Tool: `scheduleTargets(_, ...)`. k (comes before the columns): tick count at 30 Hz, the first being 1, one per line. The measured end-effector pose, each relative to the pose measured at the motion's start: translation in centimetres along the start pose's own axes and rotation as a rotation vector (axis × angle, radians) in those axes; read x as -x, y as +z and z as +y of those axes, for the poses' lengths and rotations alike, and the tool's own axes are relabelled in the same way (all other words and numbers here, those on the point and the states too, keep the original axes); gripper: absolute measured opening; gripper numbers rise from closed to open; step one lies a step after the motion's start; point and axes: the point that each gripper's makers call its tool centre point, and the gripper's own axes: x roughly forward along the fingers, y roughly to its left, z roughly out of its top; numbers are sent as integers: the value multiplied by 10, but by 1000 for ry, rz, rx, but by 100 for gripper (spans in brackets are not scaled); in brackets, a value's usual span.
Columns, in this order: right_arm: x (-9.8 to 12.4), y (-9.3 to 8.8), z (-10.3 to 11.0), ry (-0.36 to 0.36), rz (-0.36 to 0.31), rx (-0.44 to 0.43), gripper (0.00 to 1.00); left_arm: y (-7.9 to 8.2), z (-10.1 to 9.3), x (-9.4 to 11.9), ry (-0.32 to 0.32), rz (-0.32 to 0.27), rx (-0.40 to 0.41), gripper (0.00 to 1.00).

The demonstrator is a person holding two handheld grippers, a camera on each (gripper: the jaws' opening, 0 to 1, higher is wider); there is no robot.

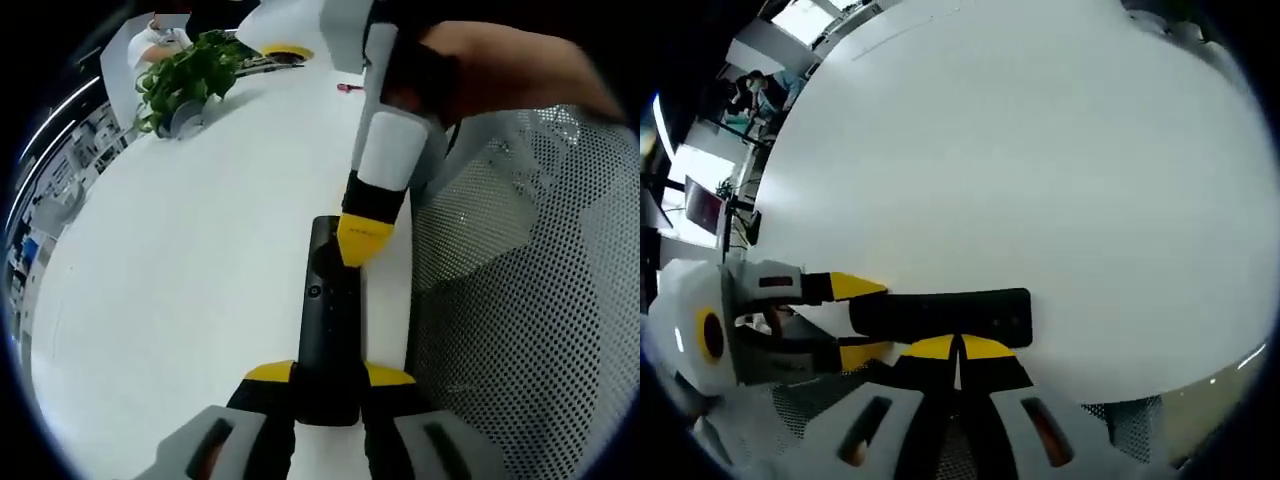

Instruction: Press the specified remote control buttons in sequence, fully releasing each button before pressing the next.

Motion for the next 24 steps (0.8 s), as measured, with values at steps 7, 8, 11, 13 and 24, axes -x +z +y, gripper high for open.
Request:
scheduleTargets(7, -1, -1, 2, -40, 29, 72, 0, 0, 0, 0, -8, 8, -10, 24)
scheduleTargets(8, -1, -1, 1, -43, 14, 99, 0, 0, 0, 0, -10, 8, -9, 24)
scheduleTargets(11, 0, -4, 1, -21, 9, 41, 0, 0, 0, 0, -13, 8, -10, 24)
scheduleTargets(13, 0, -3, -1, 1, 16, 0, 0, 0, 0, 0, -14, 10, -14, 24)
scheduleTargets(24, -3, 8, 3, -27, -49, 41, 0, 2, 1, -1, -16, -29, -10, 25)
